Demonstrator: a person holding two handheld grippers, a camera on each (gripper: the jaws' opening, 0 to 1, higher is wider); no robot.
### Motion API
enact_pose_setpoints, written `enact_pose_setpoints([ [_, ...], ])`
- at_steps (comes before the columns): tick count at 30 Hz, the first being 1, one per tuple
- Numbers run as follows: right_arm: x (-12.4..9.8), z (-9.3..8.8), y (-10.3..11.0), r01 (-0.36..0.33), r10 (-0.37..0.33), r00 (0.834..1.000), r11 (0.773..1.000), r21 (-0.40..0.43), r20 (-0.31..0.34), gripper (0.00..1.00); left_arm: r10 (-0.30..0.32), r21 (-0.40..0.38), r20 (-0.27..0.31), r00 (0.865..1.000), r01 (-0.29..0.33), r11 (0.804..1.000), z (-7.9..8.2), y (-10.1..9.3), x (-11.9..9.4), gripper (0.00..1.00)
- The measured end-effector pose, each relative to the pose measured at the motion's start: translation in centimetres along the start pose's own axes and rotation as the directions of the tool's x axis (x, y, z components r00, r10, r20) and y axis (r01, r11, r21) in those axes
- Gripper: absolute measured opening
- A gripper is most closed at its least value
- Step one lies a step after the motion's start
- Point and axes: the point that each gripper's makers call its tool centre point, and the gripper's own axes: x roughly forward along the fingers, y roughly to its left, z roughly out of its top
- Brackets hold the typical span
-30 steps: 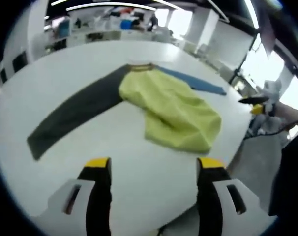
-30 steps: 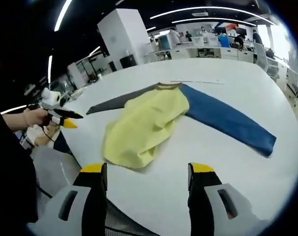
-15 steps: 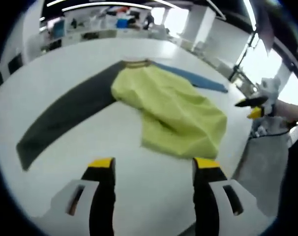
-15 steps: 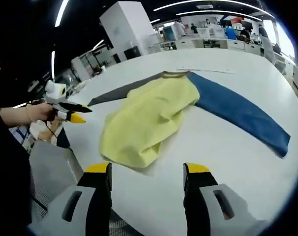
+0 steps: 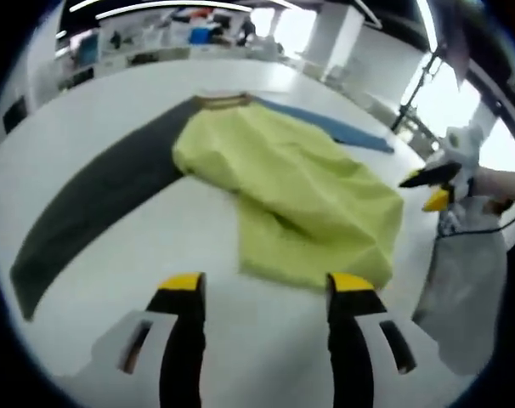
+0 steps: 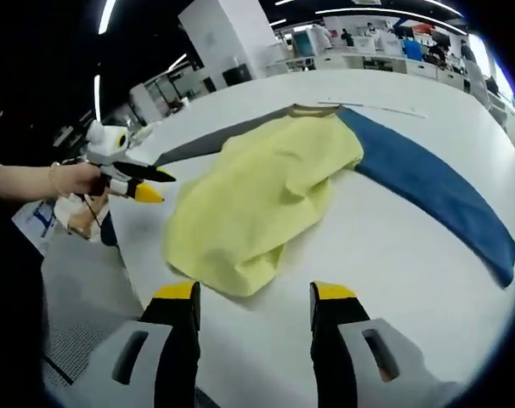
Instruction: Fold the garment on the visible template until the final outline fits inside the template.
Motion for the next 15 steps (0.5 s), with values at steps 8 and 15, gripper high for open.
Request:
enact_pose_setpoints([
  [8, 1.2, -0.1, 0.0, -0.020, 0.020, 1.000, 1.000, -0.002, -0.022, 0.49, -0.011, 0.007, -0.016, 1.000, 0.011, 1.000, 0.0, 0.3, 1.3, 0.49],
  [15, 2.5, 0.0, 0.4, -0.039, 0.036, 0.998, 0.998, -0.053, -0.058, 0.46, -0.013, 0.026, -0.025, 1.000, 0.014, 1.000, 0.1, 0.4, 1.9, 0.45],
])
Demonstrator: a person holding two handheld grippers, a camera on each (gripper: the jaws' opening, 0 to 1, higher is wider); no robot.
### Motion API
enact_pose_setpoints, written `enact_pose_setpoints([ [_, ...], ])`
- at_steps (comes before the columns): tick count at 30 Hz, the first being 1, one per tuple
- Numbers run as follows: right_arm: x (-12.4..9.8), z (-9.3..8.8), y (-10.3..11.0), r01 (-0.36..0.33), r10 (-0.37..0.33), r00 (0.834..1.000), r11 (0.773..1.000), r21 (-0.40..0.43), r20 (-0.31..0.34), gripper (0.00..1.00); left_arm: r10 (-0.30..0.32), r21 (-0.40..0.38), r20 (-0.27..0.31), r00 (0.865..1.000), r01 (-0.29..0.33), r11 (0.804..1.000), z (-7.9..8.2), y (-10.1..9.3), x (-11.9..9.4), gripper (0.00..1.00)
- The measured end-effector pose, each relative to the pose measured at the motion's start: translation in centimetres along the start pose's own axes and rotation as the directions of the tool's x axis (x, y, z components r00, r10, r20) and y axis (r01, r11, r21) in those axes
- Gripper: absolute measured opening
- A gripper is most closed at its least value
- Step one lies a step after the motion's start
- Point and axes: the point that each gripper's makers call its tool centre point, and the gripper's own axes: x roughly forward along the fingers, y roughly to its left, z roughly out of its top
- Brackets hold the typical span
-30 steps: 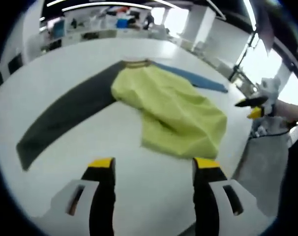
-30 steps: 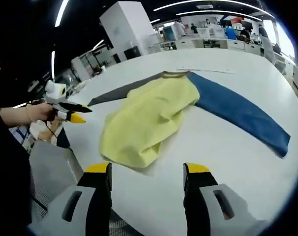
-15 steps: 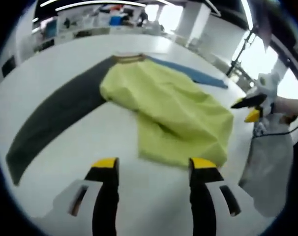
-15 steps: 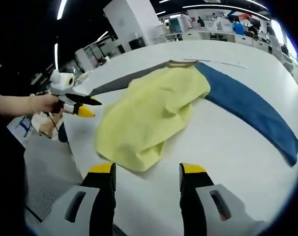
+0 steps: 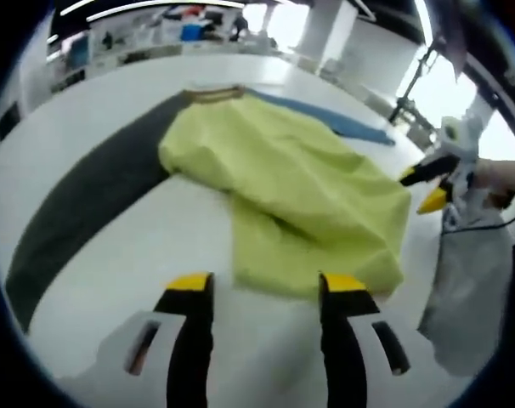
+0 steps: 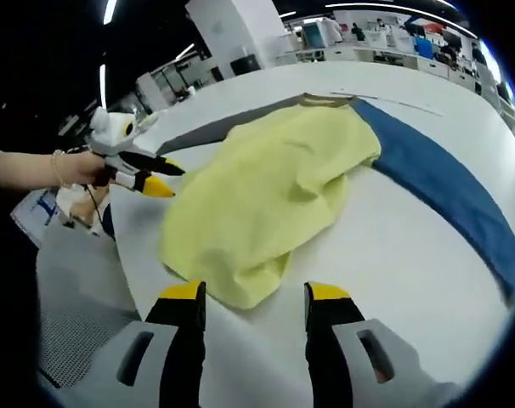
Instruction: Fold the garment on the visible template until the final outline fits inside the template.
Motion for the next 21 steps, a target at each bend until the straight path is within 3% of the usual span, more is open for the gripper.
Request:
enact_pose_setpoints([
  [10, 0.7, 0.2, -0.2, 0.002, -0.002, 1.000, 0.999, -0.038, -0.006, 0.36, -0.001, 0.037, -0.009, 1.000, 0.002, 0.999, 0.2, -0.3, 0.5, 0.38],
  [13, 1.0, 0.3, -0.4, 0.012, -0.012, 1.000, 0.999, -0.046, -0.001, 0.29, 0.001, 0.044, -0.009, 1.000, -0.001, 0.999, 0.2, -0.3, 0.6, 0.29],
  [18, 1.4, 0.1, -0.3, 0.008, -0.008, 1.000, 0.999, -0.054, -0.009, 0.25, 0.017, 0.053, -0.009, 1.000, -0.016, 0.998, 0.2, -0.1, 0.7, 0.24],
  [21, 1.6, 0.0, -0.1, 0.003, -0.004, 1.000, 0.998, -0.065, -0.018, 0.21, 0.029, 0.063, -0.014, 0.999, -0.028, 0.998, 0.1, 0.2, 0.6, 0.16],
])
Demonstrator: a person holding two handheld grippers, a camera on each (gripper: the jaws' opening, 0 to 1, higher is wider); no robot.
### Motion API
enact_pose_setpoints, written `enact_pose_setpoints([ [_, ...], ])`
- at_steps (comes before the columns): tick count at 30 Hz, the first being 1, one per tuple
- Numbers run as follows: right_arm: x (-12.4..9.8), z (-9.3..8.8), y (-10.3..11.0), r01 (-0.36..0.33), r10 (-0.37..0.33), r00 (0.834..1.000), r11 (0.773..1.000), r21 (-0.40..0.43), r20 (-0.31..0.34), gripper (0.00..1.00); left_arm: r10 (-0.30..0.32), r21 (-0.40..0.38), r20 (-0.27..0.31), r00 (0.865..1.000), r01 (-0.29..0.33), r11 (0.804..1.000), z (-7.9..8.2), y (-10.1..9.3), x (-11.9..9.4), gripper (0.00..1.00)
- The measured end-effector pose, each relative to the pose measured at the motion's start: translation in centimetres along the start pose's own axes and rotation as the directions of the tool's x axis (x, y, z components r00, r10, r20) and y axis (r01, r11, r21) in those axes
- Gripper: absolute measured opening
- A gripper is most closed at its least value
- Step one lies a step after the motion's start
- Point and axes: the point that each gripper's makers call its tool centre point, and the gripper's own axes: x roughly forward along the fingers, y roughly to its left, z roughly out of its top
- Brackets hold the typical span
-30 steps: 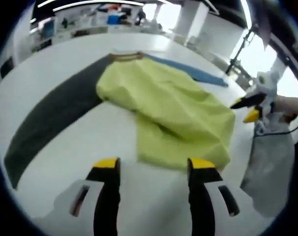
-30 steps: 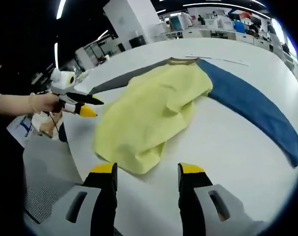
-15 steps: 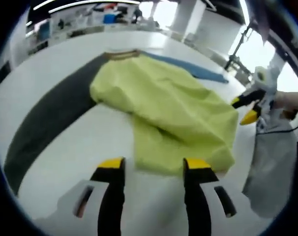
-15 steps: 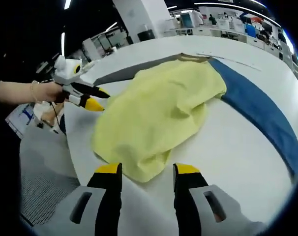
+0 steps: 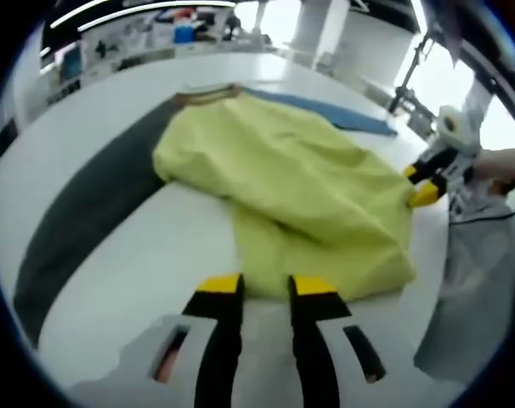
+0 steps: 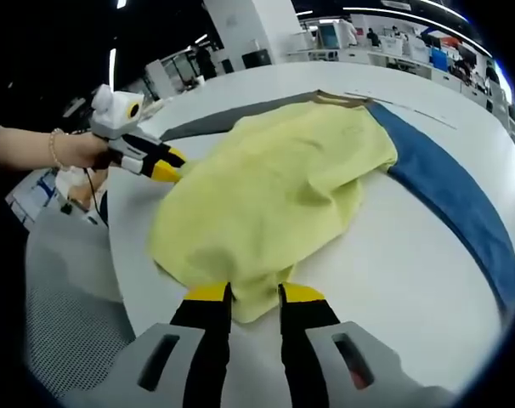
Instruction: Fold the garment on the visible template until the final outline fits inside the template.
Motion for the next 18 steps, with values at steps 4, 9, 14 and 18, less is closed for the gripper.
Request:
enact_pose_setpoints([
  [4, 0.2, -0.1, 0.1, 0.001, -0.001, 1.000, 1.000, -0.018, -0.003, 0.17, 0.007, 0.008, 0.002, 1.000, -0.007, 1.000, 0.1, 0.3, -0.1, 0.06],
  [9, 0.2, 0.0, 0.2, 0.001, -0.001, 1.000, 0.999, -0.045, 0.004, 0.06, 0.005, 0.015, -0.001, 1.000, -0.005, 1.000, 0.1, 0.3, -0.2, 0.03],
  [14, -0.3, 0.2, 0.3, 0.000, 0.001, 1.000, 0.998, -0.058, 0.019, 0.04, 0.005, 0.006, 0.002, 1.000, -0.005, 1.000, 0.1, 0.1, -0.4, 0.01],
  [18, -1.1, 0.2, 1.0, -0.018, 0.019, 0.999, 0.997, -0.069, 0.027, 0.03, -0.003, -0.014, 0.000, 1.000, 0.003, 1.000, -0.2, -0.1, -1.1, 0.00],
])
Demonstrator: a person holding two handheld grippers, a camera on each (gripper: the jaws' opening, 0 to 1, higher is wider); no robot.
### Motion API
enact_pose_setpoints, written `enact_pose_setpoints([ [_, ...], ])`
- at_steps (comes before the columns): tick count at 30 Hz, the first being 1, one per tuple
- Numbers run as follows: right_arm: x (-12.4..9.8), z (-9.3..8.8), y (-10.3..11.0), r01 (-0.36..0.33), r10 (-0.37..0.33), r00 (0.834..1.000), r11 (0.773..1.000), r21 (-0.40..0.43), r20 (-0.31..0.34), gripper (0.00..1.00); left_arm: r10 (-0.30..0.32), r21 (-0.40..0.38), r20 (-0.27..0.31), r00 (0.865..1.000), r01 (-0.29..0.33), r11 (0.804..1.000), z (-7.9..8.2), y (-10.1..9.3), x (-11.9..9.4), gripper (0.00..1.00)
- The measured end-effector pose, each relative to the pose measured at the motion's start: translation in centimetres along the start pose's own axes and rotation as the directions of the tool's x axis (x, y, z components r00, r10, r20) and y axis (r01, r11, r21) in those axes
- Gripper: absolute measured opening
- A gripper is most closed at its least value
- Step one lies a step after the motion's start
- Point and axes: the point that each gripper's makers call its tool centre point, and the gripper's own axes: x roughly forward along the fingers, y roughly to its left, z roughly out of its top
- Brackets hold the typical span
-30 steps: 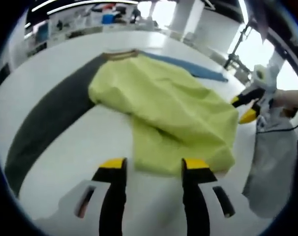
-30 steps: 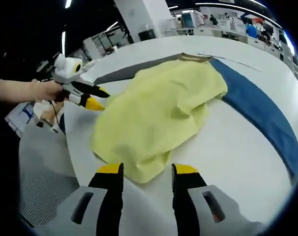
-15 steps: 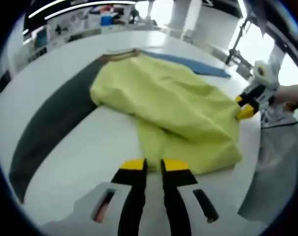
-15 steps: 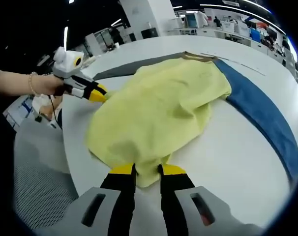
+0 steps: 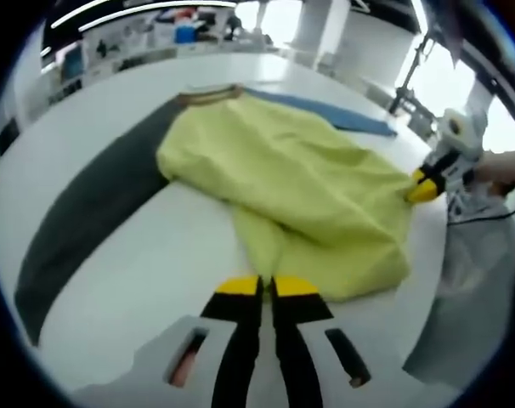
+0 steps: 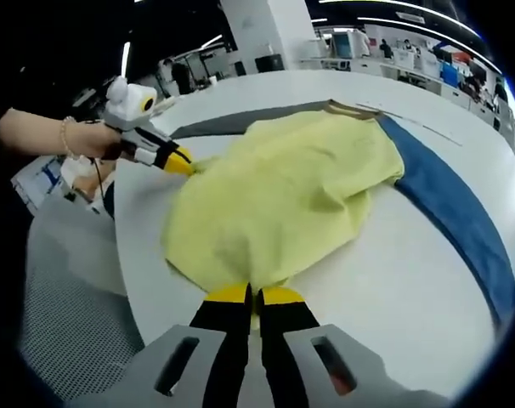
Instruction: Fold the garment on the visible template until the final outline fits inside the template.
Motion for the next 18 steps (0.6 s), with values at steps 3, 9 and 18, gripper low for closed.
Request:
enact_pose_setpoints([
  [3, -0.6, -0.2, 0.2, -0.001, 0.001, 1.000, 1.000, -0.004, 0.002, 0.03, 0.002, -0.004, 0.002, 1.000, -0.002, 1.000, -0.3, -0.1, -0.7, 0.00],
  [9, -1.4, -0.8, 0.6, -0.005, 0.005, 1.000, 1.000, 0.000, -0.002, 0.03, 0.010, -0.023, -0.011, 1.000, -0.010, 1.000, -1.5, -0.2, -1.9, 0.00],
  [18, -3.1, 0.2, 0.6, -0.027, 0.026, 0.999, 0.999, 0.033, 0.030, 0.03, -0.030, -0.106, -0.016, 0.999, 0.028, 0.994, -1.0, -0.8, -4.2, 0.00],
])
